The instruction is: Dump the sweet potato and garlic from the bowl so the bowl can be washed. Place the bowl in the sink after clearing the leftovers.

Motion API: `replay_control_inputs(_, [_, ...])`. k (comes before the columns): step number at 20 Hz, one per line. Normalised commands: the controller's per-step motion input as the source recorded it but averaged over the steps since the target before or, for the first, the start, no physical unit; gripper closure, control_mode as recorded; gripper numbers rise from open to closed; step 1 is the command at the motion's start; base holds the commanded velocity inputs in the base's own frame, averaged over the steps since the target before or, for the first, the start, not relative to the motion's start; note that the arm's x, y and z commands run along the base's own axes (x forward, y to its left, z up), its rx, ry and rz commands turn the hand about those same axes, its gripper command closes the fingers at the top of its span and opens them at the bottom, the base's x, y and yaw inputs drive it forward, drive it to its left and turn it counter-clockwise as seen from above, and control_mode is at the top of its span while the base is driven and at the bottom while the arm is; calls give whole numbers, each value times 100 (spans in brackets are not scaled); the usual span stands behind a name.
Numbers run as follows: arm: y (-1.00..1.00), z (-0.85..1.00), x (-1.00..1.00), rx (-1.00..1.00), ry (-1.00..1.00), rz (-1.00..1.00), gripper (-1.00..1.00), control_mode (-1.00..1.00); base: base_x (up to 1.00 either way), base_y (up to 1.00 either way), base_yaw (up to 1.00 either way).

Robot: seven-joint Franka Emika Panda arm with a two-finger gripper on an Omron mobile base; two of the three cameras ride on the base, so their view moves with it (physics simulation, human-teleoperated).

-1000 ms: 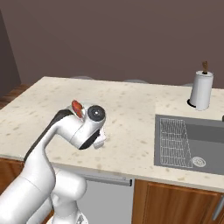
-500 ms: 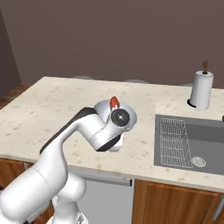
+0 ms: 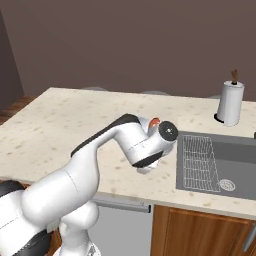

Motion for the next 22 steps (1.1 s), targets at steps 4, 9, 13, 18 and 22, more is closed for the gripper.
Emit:
replay_control_inputs(4, [-14, -22, 0, 23, 5, -9, 100, -100, 0, 0, 0])
replay_control_inputs(9, [-36, -9, 9, 22, 7, -8, 100, -100, 0, 0, 0])
replay_control_inputs(13, [-13, 0, 0, 7, 2, -4, 100, -100, 0, 0, 0])
replay_control_inputs(18, [-43, -11, 14, 14, 3, -6, 100, -100, 0, 0, 0])
replay_control_inputs(22, [-31, -17, 31, 17, 2, -8, 100, -100, 0, 0, 0])
